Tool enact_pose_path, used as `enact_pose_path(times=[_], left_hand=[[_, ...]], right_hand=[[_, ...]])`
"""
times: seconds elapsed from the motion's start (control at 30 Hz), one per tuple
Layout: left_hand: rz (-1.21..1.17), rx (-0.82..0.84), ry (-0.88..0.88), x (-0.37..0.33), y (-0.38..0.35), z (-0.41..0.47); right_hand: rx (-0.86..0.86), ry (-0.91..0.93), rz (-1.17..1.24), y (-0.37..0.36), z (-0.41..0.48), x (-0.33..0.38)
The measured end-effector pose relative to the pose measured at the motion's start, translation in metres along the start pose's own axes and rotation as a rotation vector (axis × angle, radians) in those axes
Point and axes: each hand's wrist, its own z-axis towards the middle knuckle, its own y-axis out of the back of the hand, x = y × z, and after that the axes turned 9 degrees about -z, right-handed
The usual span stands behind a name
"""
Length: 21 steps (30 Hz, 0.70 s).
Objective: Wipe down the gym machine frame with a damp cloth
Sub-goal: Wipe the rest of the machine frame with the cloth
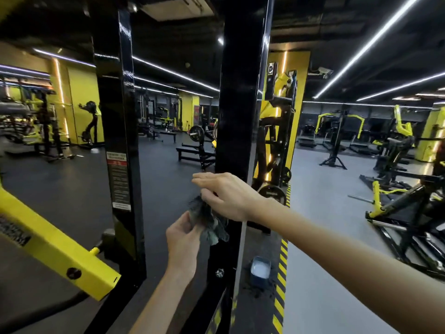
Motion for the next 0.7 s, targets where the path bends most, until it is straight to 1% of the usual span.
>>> enact_pose_path(times=[0.07,0.17,0.27,0.37,0.43,0.57,0.63,0.7], left_hand=[[-0.077,-0.051,0.032,-0.021,-0.005,0.007],[-0.099,-0.086,0.032,-0.044,-0.008,0.018],[-0.062,-0.128,-0.009,-0.061,-0.01,0.025],[0.019,-0.243,-0.07,-0.073,-0.014,0.027],[0.083,-0.282,-0.113,-0.083,-0.019,0.022],[0.414,-0.339,-0.288,-0.106,-0.033,-0.006],[0.593,-0.363,-0.368,-0.121,-0.04,-0.023],[0.778,-0.391,-0.404,-0.136,-0.044,-0.043]], right_hand=[[-0.02,-0.054,0.195,0.004,0.004,0.005],[-0.058,-0.093,0.408,0.011,0.008,0.009],[-0.074,-0.111,0.669,0.014,0.011,0.009],[-0.083,-0.125,0.973,0.018,0.009,0.002],[-0.053,-0.103,1.13,0.018,0.007,-0.004],[0.072,-0.001,1.259,0.018,0.001,-0.006],[0.081,0.035,1.336,0.014,-0.001,-0.001],[0.068,0.045,1.437,0.013,-0.002,0.005]])
